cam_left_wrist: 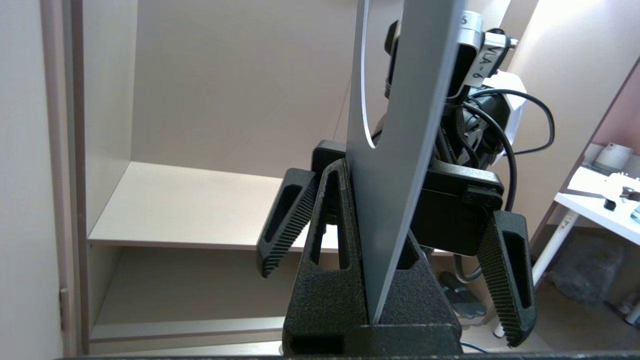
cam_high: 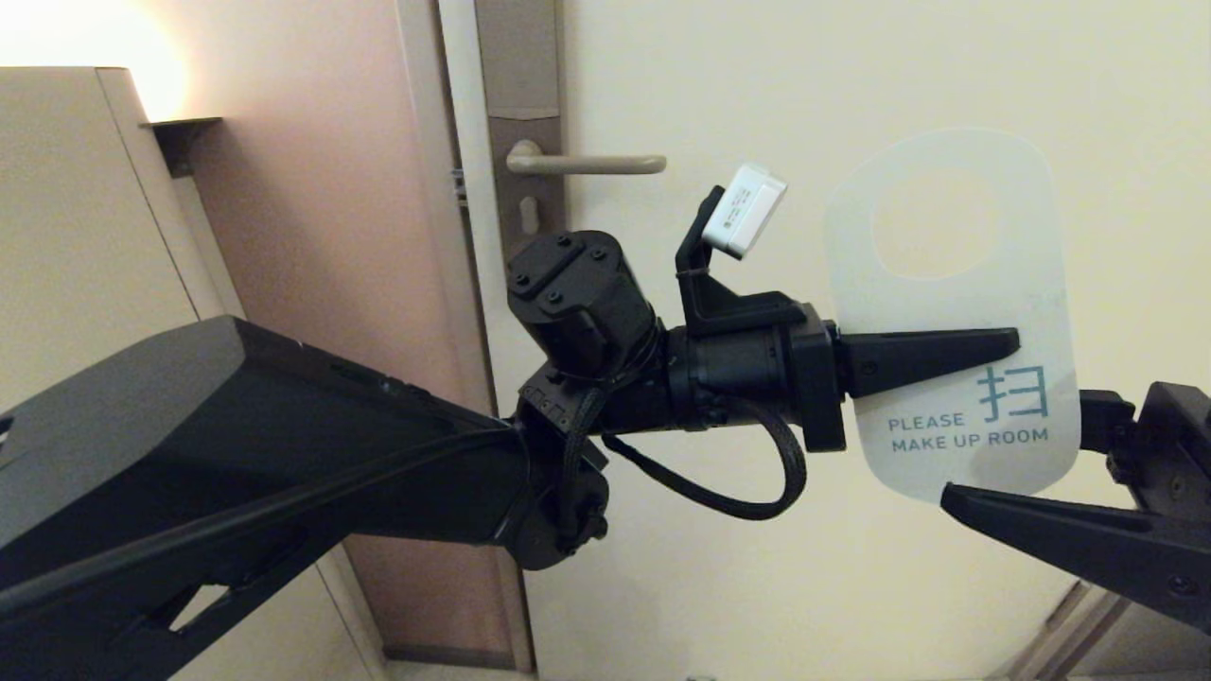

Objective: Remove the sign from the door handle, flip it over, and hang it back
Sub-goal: Hand it to the other hand

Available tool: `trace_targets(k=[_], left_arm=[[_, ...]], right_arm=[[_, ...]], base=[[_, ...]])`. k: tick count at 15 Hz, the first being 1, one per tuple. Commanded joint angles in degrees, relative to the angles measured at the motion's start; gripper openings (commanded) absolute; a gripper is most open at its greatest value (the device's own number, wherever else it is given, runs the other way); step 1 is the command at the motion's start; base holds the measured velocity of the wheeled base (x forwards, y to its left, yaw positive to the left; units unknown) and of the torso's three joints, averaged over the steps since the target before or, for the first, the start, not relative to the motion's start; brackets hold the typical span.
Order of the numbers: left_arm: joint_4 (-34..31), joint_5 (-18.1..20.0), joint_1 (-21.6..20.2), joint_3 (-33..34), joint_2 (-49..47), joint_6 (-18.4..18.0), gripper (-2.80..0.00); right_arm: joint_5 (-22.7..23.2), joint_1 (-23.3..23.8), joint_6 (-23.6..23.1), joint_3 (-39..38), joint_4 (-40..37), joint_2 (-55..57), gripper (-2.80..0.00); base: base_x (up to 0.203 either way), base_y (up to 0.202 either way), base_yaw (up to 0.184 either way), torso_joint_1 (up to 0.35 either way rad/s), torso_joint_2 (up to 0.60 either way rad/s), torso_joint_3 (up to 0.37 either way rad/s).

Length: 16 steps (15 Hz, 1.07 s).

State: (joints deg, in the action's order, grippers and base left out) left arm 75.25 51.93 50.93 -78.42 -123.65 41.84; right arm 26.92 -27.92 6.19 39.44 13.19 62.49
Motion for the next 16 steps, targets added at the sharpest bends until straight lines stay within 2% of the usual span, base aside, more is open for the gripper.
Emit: trace_targets(k=[1,8,9,16], left_arm=[[0.4,0.3,0.0,-0.1,-0.1,0.3,-2.80],[1.5,0.3,0.0,0.3,0.0,0.2,-2.80],[1.5,0.3,0.0,0.4,0.0,0.2,-2.80],[1.8,0.2,0.0,0.6,-0.1,0.1,-2.80]], right_arm=[[0.2,0.0,0.0,0.0,0.1,0.0,0.00],[0.2,0.1,-0.7,-0.4,0.1,0.1,0.00],[0.2,0.1,-0.7,-0.4,0.1,0.1,-2.80],[0.2,0.0,-0.6,0.1,0.1,0.5,-2.80]], base=[[0.000,0.000,0.000,0.000,0.00,0.000],[0.000,0.000,0.000,0.000,0.00,0.000],[0.000,0.000,0.000,0.000,0.00,0.000],[0.000,0.000,0.000,0.000,0.00,0.000]])
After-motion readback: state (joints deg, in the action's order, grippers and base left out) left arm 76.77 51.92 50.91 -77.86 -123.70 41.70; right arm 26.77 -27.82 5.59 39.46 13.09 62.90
